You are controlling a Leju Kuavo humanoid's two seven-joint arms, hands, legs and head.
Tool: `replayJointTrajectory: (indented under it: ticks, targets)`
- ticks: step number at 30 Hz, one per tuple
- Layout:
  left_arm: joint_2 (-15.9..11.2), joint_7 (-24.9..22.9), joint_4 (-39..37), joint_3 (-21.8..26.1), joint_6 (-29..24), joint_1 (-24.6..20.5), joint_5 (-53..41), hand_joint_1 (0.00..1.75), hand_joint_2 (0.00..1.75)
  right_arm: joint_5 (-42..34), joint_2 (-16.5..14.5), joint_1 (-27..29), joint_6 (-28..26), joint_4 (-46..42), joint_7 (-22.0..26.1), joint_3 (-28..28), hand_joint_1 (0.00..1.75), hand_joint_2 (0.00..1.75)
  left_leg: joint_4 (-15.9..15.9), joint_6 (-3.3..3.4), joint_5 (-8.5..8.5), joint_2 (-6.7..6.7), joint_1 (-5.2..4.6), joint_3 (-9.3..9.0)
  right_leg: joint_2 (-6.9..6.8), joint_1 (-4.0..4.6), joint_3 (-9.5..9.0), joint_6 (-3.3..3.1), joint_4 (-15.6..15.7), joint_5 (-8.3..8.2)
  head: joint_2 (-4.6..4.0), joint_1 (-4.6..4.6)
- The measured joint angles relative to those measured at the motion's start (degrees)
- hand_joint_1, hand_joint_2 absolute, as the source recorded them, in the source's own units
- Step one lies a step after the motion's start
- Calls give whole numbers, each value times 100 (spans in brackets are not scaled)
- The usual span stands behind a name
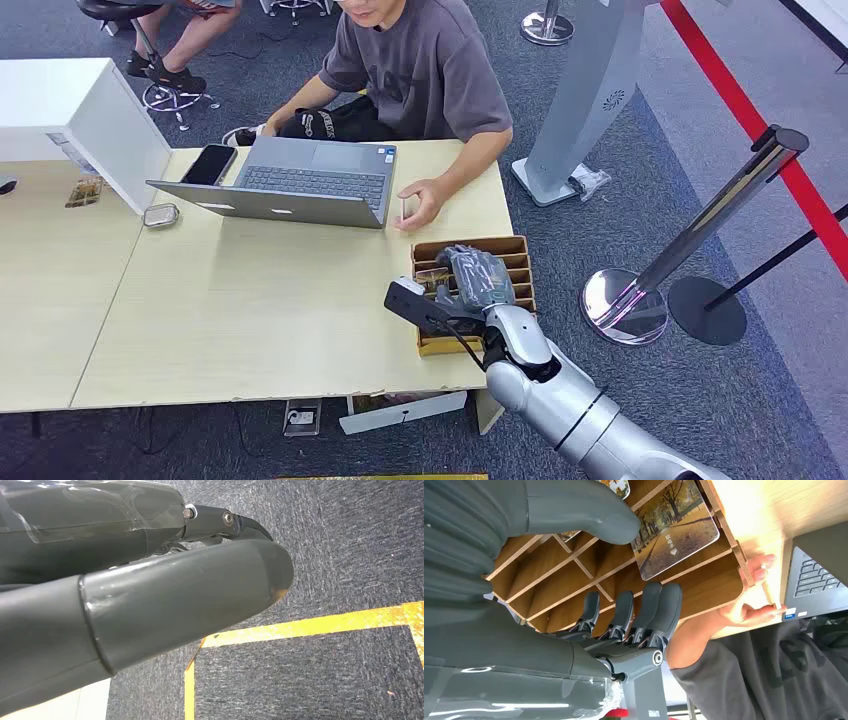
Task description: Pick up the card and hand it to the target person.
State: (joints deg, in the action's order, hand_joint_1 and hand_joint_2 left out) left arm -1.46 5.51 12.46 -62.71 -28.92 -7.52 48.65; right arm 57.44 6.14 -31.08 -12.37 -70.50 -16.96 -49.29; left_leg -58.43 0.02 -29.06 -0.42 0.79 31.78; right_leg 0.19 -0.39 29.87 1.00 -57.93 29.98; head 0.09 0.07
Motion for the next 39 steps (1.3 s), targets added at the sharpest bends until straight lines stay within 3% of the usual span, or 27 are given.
replayJointTrajectory:
  ticks: [29,36,39]
  targets:
    - [0,1,0,2,-20,-1,27,0,0,20,-95,119,125,-11,96,-162,90,175,0,0,0,0,0,0,0,0,0,0,0,0,0,-1]
    - [0,15,0,2,-18,-1,52,0,0,-32,-131,127,156,6,112,-167,98,175,0,0,0,0,0,0,0,0,0,0,0,0,0,0]
    - [0,18,0,2,-11,-1,36,0,0,-54,-150,127,169,9,125,-168,109,175,0,0,0,0,0,-1,0,0,0,0,0,0,0,0]
